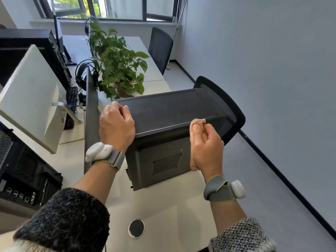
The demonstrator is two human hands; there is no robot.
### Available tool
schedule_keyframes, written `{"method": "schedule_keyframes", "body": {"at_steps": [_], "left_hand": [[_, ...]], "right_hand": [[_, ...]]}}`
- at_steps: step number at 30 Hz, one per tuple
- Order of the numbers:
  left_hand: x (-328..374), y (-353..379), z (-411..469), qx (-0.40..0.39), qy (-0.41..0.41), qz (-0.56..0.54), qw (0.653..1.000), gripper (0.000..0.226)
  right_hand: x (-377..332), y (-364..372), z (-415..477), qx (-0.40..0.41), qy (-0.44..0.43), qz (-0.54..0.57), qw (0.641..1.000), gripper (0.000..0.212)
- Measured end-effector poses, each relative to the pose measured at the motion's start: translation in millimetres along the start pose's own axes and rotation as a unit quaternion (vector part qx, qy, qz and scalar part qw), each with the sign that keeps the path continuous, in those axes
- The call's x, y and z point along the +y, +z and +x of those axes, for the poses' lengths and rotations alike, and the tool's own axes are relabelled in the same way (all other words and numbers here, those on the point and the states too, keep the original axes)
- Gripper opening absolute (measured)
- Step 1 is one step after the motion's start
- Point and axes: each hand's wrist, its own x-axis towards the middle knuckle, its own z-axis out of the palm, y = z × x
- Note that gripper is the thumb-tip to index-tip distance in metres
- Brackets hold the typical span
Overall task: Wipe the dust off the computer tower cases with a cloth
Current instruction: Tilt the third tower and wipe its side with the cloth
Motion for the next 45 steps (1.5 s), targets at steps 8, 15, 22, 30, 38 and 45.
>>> {"method": "schedule_keyframes", "body": {"at_steps": [8, 15, 22, 30, 38, 45], "left_hand": [[0, 0, 2, 0.008, -0.002, 0.004, 1.0, 0.023], [1, 1, 0, -0.001, -0.002, -0.004, 1.0, 0.025], [2, 1, 2, -0.003, -0.005, -0.007, 1.0, 0.025], [2, -1, 0, 0.005, -0.005, -0.001, 1.0, 0.024], [0, -5, 0, 0.025, -0.017, -0.005, 1.0, 0.023], [4, -2, -1, 0.012, -0.027, -0.015, 0.999, 0.026]], "right_hand": [[24, 18, -16, -0.037, 0.042, -0.007, 0.998, 0.028], [15, 25, -19, -0.036, 0.02, 0.006, 0.999, 0.028], [-2, 13, -8, -0.074, 0.007, 0.005, 0.997, 0.03], [5, 17, -21, -0.122, 0.037, -0.01, 0.992, 0.031], [-2, 36, -34, -0.148, 0.014, 0.048, 0.988, 0.025], [-19, 27, -27, -0.133, -0.001, 0.031, 0.991, 0.038]]}}
